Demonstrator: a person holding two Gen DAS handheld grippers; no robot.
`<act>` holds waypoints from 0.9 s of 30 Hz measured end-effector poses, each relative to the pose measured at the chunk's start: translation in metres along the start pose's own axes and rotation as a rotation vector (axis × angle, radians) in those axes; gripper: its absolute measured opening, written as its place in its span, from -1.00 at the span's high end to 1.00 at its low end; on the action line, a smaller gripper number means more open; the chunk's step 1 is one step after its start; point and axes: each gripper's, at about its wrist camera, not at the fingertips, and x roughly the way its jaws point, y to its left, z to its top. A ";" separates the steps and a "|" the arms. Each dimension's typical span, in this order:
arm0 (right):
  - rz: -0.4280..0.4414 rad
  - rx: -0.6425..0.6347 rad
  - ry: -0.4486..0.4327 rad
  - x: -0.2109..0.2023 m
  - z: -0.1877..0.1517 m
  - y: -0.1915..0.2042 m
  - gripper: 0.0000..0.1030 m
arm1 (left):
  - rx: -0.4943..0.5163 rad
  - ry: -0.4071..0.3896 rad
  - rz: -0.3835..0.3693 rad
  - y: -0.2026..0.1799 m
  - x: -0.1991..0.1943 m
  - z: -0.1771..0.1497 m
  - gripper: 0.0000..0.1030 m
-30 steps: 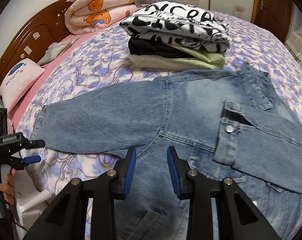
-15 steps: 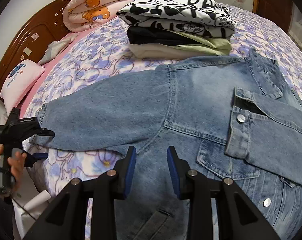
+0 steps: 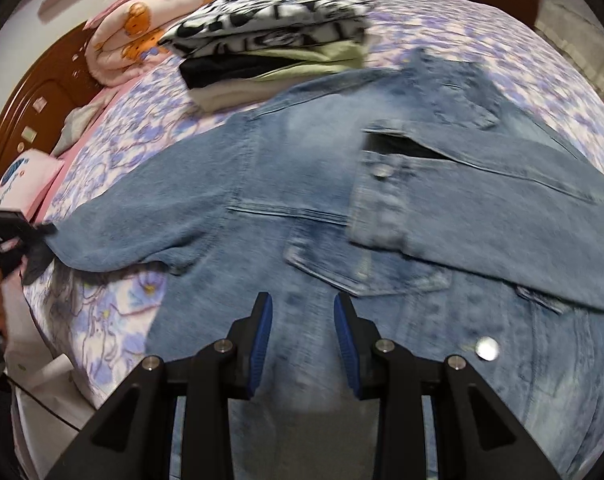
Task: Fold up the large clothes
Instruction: 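Grasp the other sleeve cuff with the left tool, then fold the held sleeve across the jacket front and open the left tool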
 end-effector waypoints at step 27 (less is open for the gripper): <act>-0.030 0.350 -0.146 -0.085 -0.023 -0.187 0.37 | 0.722 0.240 -0.280 -0.282 0.062 -0.256 -0.28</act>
